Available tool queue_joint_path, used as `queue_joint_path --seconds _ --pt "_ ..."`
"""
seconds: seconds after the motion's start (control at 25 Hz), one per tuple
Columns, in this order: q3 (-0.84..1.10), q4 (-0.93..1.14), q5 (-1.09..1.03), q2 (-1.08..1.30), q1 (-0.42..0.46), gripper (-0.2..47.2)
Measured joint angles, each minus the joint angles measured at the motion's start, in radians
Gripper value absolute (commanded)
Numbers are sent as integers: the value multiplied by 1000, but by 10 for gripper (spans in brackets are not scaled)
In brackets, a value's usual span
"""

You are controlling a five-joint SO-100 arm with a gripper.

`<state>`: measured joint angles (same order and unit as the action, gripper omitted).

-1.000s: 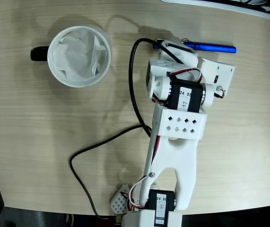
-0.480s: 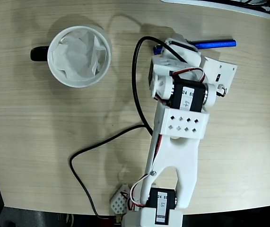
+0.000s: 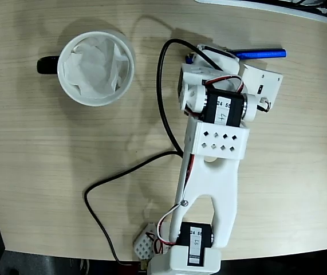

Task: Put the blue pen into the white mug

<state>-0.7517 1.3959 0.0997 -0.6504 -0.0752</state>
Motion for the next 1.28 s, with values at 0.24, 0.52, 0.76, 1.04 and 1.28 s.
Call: queue_joint_path --seconds 0.24,0.52,0.76,1.04,1.28 --pt "0 -11 -2 0 0 1" --pt "0 -28 0 0 0 1" --pt "0 -28 25 0 0 1" --pt "0 -18 49 -28 0 1" --pt "0 -17 49 -78 0 1"
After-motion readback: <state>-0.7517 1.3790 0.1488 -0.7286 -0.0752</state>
